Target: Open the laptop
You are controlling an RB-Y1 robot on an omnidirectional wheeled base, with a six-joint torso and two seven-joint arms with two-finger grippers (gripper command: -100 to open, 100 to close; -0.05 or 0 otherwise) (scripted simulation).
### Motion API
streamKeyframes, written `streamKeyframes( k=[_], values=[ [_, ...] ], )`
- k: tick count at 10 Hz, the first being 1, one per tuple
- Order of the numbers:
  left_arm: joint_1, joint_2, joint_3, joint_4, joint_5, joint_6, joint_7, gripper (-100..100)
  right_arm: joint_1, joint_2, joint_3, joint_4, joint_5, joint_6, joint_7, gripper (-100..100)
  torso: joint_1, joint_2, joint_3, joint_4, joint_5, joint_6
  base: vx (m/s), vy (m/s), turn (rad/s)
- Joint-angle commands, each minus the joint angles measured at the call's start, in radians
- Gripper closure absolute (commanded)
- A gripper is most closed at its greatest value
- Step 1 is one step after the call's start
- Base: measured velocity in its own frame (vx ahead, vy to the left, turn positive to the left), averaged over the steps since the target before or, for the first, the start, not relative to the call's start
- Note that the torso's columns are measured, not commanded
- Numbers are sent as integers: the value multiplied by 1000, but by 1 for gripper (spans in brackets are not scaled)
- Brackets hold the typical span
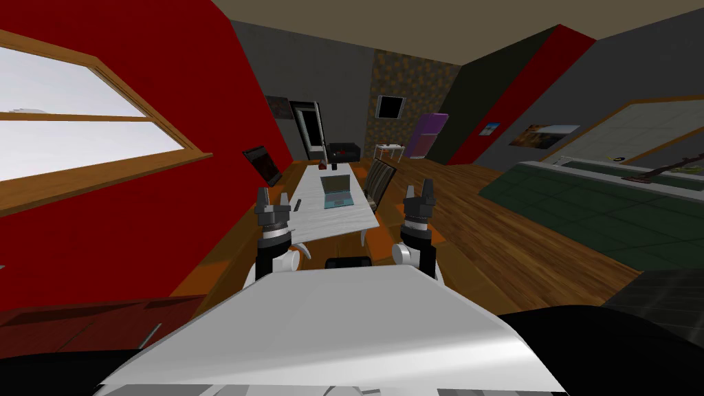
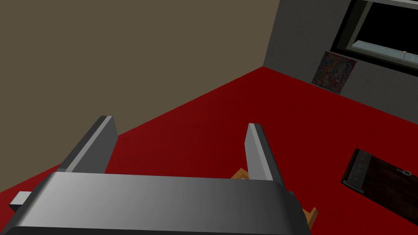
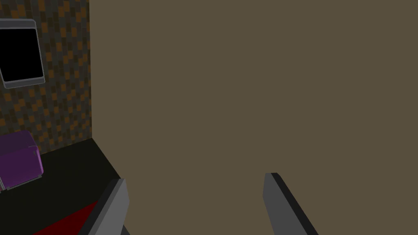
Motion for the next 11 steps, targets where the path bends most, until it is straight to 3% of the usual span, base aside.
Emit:
streamKeyframes(
  k=[1, 9, 10, 11],
  values=[
    [0, 0, 0, 0, 0, 0, 0, 0, 0, 0, 0, 0, 0, 0, 0, 0, 0, 40, -82, 41, 0, 0, 0, 0, 0],
    [0, 0, 0, 0, 0, 0, 0, 0, 0, 0, 0, 0, 0, 0, 0, 0, 0, 618, -1234, 617, 0, 0, 0, 0, 0],
    [-15, 47, 17, 32, -18, 1, 12, -100, 0, 0, 0, 0, 0, 0, 0, 0, 0, 691, -1382, 691, 0, 0, -15, -8, -119],
    [-25, 71, 29, 54, -30, 2, 19, -100, 0, 0, 0, 0, 0, 0, 0, 0, 0, 726, -1450, 724, 0, 0, -36, -18, -146]
  ],
)
